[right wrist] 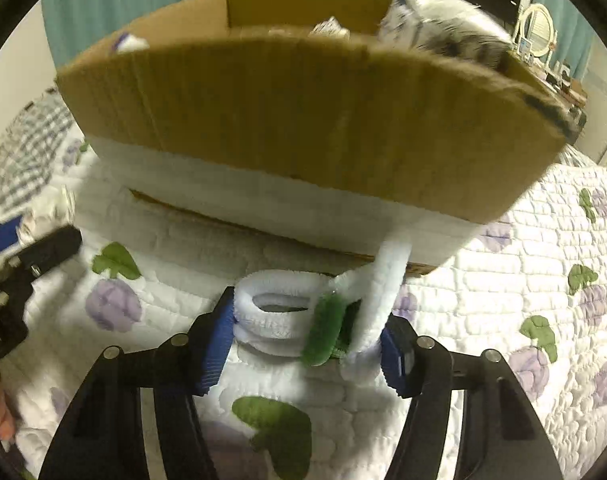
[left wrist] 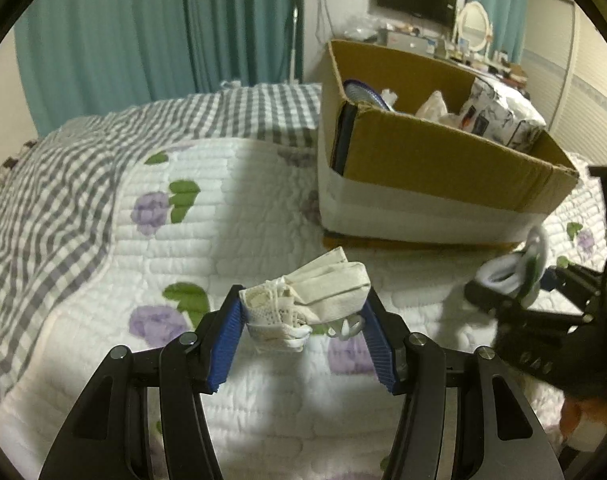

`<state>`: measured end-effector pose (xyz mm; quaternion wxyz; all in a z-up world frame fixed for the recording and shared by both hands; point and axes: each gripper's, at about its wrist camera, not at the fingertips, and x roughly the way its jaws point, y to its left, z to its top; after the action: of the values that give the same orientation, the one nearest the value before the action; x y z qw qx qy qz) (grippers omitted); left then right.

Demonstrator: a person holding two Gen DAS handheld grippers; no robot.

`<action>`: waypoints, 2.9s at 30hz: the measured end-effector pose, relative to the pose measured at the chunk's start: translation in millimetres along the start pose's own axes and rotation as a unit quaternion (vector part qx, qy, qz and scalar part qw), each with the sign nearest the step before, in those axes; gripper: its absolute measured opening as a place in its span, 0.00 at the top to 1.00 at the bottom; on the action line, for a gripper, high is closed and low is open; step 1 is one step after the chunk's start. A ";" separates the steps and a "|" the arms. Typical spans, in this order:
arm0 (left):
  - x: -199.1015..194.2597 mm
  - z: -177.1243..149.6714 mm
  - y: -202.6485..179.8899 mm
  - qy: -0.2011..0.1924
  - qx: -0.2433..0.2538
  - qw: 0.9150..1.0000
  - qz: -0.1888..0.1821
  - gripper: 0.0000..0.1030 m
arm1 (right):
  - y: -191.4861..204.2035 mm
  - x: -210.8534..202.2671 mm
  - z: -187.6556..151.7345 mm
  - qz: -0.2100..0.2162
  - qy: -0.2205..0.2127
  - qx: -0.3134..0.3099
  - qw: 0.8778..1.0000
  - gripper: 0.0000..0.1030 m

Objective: Organize soft objects

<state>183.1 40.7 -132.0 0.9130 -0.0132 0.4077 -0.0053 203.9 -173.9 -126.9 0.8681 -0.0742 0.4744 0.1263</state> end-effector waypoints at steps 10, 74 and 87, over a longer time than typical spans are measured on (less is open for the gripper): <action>-38.8 -6.0 -12.4 -0.020 0.013 1.000 0.002 0.46 | -3.2 -68.1 -9.8 0.012 -0.044 -0.013 0.999 0.41; -94.0 162.2 -47.8 -0.194 0.067 0.978 -0.034 0.29 | -54.9 -184.2 176.0 -0.060 -0.223 -0.007 0.973 0.11; -291.2 131.1 -52.9 -0.361 0.079 0.929 -0.005 0.05 | -16.5 -380.6 108.1 -0.090 -0.363 -0.010 0.928 0.02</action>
<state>86.4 -3.6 173.8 0.9965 0.0563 0.0489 -0.0371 98.5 -219.5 252.1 0.9877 -0.0746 0.1172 0.0712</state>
